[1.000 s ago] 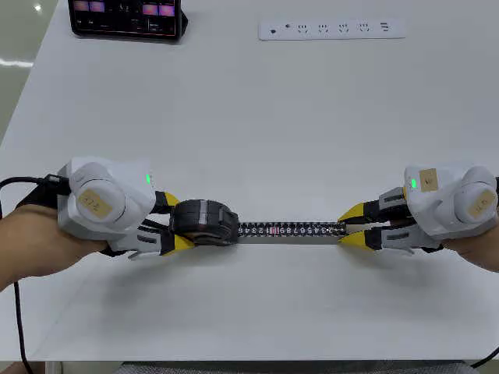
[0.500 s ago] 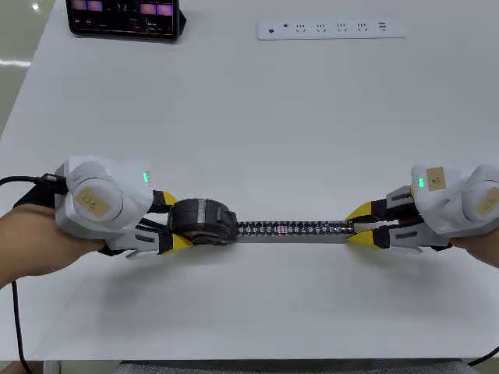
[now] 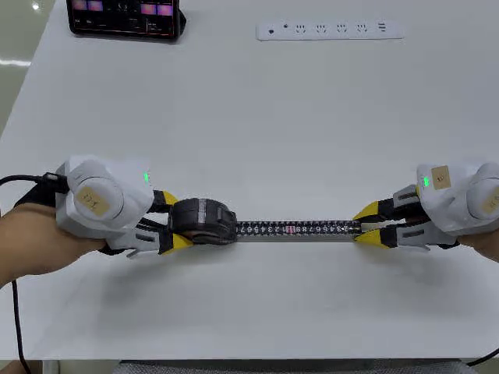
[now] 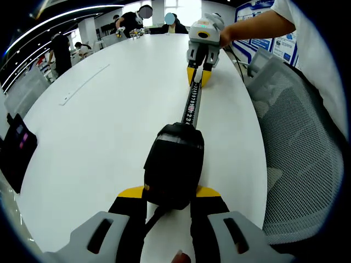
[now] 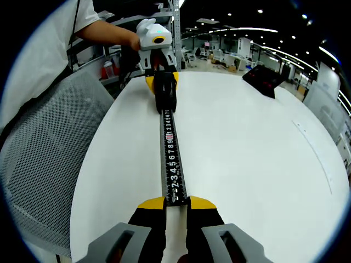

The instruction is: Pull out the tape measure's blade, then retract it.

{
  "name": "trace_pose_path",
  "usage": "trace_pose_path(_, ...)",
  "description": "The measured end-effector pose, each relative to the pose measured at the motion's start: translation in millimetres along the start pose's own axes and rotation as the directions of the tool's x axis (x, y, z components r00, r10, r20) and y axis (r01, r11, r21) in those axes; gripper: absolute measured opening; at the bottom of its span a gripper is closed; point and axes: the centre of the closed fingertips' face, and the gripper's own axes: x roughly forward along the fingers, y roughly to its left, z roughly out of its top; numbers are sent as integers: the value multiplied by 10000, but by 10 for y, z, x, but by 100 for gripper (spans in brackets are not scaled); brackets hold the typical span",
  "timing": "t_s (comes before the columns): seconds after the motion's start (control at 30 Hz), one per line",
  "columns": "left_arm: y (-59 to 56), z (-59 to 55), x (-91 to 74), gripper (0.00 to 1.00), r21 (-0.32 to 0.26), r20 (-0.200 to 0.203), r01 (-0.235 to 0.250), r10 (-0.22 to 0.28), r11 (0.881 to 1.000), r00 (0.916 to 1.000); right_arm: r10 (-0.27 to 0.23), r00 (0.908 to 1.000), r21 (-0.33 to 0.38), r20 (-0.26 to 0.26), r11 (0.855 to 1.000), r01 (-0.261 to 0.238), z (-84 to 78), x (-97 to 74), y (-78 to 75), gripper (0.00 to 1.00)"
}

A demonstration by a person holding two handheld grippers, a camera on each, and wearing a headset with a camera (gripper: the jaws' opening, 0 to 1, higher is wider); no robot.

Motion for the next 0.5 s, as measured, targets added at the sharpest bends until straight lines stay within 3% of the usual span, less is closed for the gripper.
trace_pose_path(0.5,7,6,0,25,-61,-12,2,-2,10000,10000,-28,9996,-56,-264,10000,26,-87,-90,-20,9)
